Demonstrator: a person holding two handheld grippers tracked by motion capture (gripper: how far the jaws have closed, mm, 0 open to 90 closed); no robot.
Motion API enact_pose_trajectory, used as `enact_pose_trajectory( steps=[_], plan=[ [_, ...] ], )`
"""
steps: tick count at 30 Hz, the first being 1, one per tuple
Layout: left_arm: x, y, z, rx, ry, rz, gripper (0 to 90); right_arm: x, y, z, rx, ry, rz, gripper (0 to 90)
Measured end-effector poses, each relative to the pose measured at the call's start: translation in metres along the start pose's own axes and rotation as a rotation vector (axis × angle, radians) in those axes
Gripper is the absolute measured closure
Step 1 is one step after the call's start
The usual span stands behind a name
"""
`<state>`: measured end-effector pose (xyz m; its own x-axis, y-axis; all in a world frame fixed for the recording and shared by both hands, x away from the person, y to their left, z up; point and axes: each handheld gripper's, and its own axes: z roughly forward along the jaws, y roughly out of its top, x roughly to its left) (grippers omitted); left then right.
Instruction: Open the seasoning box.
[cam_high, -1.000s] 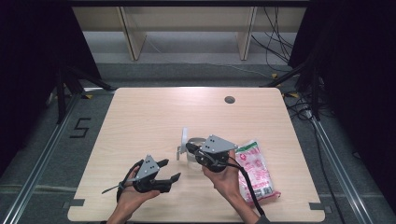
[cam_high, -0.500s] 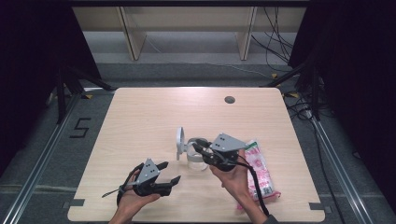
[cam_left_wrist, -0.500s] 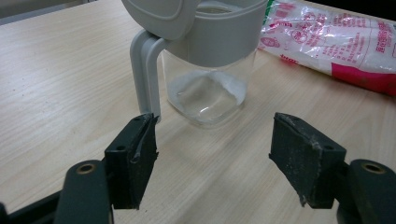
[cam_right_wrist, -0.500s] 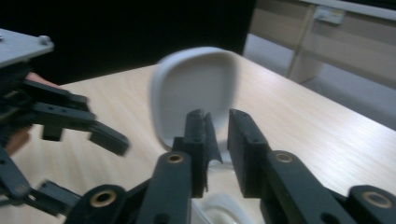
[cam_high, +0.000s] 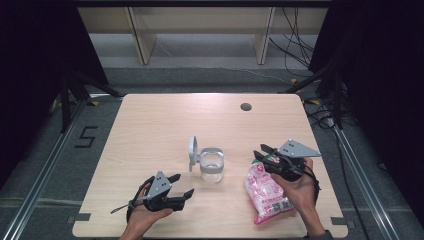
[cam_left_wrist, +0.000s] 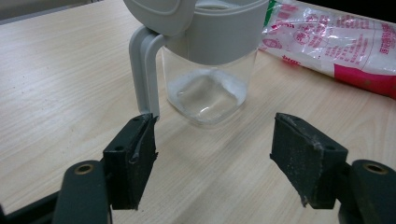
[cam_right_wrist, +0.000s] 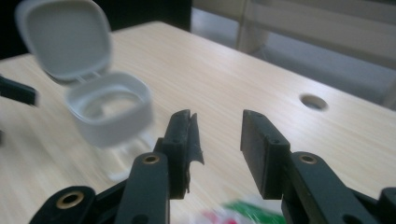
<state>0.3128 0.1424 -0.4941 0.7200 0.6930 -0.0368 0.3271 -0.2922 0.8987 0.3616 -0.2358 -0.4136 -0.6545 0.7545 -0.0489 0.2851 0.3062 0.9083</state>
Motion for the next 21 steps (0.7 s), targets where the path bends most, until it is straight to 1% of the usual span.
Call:
enact_pose_trajectory(
  steps=[1, 2, 3, 4, 5, 6, 7, 8, 9, 10, 12, 13, 14, 15, 16, 17, 18, 19, 21],
  plan=[
    [0.0, 0.0, 0.0, 0.002, -0.002, -0.003, 30.2, -0.004, -0.003, -0.001, 0.001, -0.015, 0.01, 63.5],
    [0.0, 0.0, 0.0, 0.009, -0.005, 0.006, 30.2, -0.008, -0.008, -0.005, 0.03, -0.028, 0.05, 63.5],
    [0.0, 0.0, 0.0, 0.006, -0.01, 0.001, 30.2, -0.015, -0.017, -0.007, 0.043, -0.047, 0.066, 63.0],
    [-0.001, 0.0, 0.0, 0.001, -0.014, -0.003, 30.1, -0.019, -0.021, -0.008, 0.059, -0.054, 0.058, 62.5],
    [-0.001, 0.0, 0.001, 0.001, -0.008, -0.004, 29.9, -0.022, -0.025, -0.009, 0.068, -0.061, 0.075, 62.0],
    [-0.001, -0.001, 0.001, 0.005, -0.009, -0.004, 29.9, -0.022, -0.025, -0.009, 0.068, -0.061, 0.075, 62.0],
    [-0.001, -0.001, 0.001, 0.007, -0.009, 0.003, 29.8, -0.024, -0.029, -0.01, 0.076, -0.068, 0.095, 61.8],
    [0.0, -0.001, 0.001, 0.023, -0.001, 0.012, 29.7, -0.032, -0.036, -0.013, 0.086, -0.087, 0.093, 61.5],
    [0.001, -0.001, 0.001, 0.024, -0.006, 0.015, 29.7, -0.032, -0.036, -0.013, 0.086, -0.087, 0.093, 61.5],
    [0.0, -0.001, 0.002, 0.007, -0.018, -0.011, 29.7, -0.032, -0.038, -0.013, 0.096, -0.086, 0.124, 61.5],
    [-0.001, -0.002, 0.002, 0.009, -0.017, -0.009, 29.6, -0.039, -0.046, -0.015, 0.129, -0.103, 0.136, 61.2],
    [-0.001, -0.002, 0.002, 0.008, -0.016, -0.009, 29.6, -0.042, -0.048, -0.014, 0.119, -0.097, 0.123, 60.7],
    [-0.001, -0.002, 0.002, 0.008, -0.017, -0.013, 29.5, -0.044, -0.051, -0.014, 0.126, -0.1, 0.129, 60.0],
    [-0.001, -0.002, 0.002, 0.008, -0.018, -0.009, 29.4, -0.044, -0.051, -0.014, 0.126, -0.1, 0.129, 60.0],
    [-0.001, -0.003, 0.002, 0.015, -0.022, -0.002, 29.2, -0.044, -0.054, -0.014, 0.14, -0.111, 0.151, 59.4],
    [-0.001, -0.003, 0.002, 0.015, -0.022, -0.002, 29.2, -0.044, -0.054, -0.014, 0.14, -0.111, 0.151, 59.4],
    [-0.003, -0.004, 0.002, 0.015, -0.022, -0.017, 29.2, -0.045, -0.056, -0.014, 0.153, -0.11, 0.15, 59.1],
    [-0.003, -0.005, 0.003, 0.013, -0.027, -0.02, 29.2, -0.045, -0.057, -0.013, 0.162, -0.12, 0.171, 58.8],
    [-0.004, -0.007, 0.004, 0.015, -0.028, -0.022, 29.1, -0.047, -0.06, -0.012, 0.166, -0.117, 0.18, 57.9]
  ],
)
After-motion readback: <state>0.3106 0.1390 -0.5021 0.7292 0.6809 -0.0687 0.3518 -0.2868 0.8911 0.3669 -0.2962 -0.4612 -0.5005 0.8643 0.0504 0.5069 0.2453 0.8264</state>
